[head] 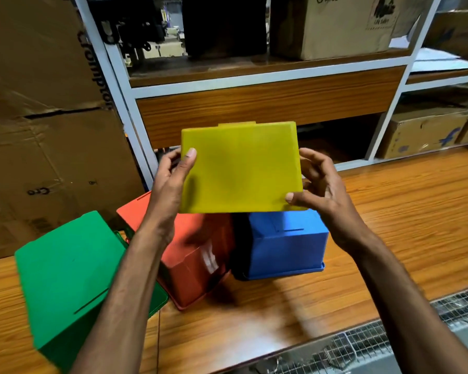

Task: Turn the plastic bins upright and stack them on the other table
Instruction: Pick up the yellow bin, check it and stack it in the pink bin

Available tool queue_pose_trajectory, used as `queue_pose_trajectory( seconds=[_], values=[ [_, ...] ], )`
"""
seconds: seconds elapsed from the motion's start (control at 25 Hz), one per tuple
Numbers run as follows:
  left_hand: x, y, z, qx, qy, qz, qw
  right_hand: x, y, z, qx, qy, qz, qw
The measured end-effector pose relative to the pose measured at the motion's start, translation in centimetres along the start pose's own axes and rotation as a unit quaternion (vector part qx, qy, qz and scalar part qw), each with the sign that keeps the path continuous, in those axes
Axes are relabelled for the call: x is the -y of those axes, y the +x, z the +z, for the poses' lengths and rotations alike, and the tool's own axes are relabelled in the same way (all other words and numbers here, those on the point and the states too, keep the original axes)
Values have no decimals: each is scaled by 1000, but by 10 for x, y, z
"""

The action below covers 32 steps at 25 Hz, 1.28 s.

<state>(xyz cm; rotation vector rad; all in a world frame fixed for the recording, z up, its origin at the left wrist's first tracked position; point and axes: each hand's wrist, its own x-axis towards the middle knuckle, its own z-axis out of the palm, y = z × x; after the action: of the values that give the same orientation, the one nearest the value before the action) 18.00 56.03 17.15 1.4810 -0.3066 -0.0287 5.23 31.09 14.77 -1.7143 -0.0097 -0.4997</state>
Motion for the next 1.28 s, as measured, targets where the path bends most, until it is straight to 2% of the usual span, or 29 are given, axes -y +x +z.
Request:
queue_pose_trajectory(
  seconds=[0.12,0.28,0.44,0.6,0.68,0.76,0.84,0.88,0.96,1.04,1.16,1.28],
  values=[
    [-17,3,4,7,-29,52,998,19,9,-19,47,13,-37,998],
    [-30,11,7,36,-23,94,995,33,15,-33,106,-64,-61,990],
    [-32,14,7,64,-13,116,991,37,18,-40,59,-108,-88,989],
    [-34,15,6,65,-52,119,989,38,21,-39,46,-121,-142,981],
    [-38,18,6,61,-75,124,988,40,24,-38,10,-120,-184,976],
    [-41,19,8,41,-113,122,985,40,29,-36,-44,-164,-255,952],
    [-46,18,12,27,-155,113,981,40,30,-31,-95,-263,-316,907],
    [-49,17,14,31,-174,112,978,41,31,-29,-108,-303,-323,890],
    [-58,16,19,49,-201,117,971,46,31,-30,-100,-341,-309,882],
    [-67,19,23,68,-198,137,968,53,36,-37,-105,-297,-293,903],
    [-67,19,22,121,-110,175,971,60,45,-50,-189,-158,-237,940],
    [-50,13,24,204,-40,131,969,62,43,-60,-162,-10,-130,978]
  ],
)
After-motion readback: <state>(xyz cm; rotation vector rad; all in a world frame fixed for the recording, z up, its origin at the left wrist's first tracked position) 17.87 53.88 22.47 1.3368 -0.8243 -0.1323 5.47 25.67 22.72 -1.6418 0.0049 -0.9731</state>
